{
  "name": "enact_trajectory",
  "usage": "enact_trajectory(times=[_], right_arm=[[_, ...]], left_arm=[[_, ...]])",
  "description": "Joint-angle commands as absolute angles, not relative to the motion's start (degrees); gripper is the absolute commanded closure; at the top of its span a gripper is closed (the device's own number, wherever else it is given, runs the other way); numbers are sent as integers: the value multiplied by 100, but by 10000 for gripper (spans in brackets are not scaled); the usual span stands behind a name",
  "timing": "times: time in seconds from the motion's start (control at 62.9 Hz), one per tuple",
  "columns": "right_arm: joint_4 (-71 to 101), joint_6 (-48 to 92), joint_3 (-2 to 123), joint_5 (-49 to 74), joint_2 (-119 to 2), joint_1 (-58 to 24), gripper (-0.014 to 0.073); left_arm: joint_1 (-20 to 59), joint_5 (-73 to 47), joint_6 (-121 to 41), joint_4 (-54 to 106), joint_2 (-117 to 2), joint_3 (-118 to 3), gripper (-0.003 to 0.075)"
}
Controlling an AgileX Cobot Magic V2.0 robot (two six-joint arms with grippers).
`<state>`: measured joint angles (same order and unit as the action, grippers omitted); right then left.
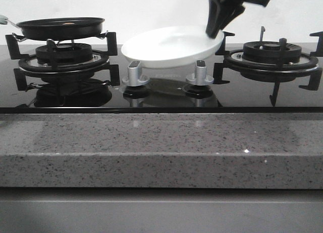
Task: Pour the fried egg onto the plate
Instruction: 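Lift the plate with the right gripper toward the pan, then grasp the green handle of the frying pan with the left gripper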
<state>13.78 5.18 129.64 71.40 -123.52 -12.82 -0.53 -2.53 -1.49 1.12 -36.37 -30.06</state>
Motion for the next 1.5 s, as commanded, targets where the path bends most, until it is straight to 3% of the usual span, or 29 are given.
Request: enact_trajectory(times=[0.0, 0.35, 0.652, 0.811, 0.955, 1.13, 1.257, 1.48], right_arm=[[1783, 483, 13122, 7683, -11709, -1171, 662], [2172, 583, 12372, 7592, -10948, -1217, 662], [2172, 833, 9157, 5940, -9132, -1625, 662], [2211, 838, 8042, 5323, -8587, -1721, 662], [2211, 838, 7837, 5169, -8479, -1721, 662], [2216, 838, 7842, 5150, -8479, -1721, 662], [2216, 838, 7842, 5150, -8479, -1721, 662], [2216, 838, 7842, 5150, -8479, -1721, 662]], left_arm=[[-72, 239, -121, 119, -3681, -3207, 125], [-72, 245, -121, 119, -3681, -3207, 125], [-72, 245, -121, 119, -3681, -3207, 125], [-72, 223, -121, 119, -3681, -3207, 125], [-72, 101, -121, 430, -3681, -3207, 125], [-72, -396, -121, 2073, -3860, -3433, 120], [-72, -571, -121, 3232, -4450, -3983, 117], [-72, -1188, -121, 3857, -5846, -5154, 117]])
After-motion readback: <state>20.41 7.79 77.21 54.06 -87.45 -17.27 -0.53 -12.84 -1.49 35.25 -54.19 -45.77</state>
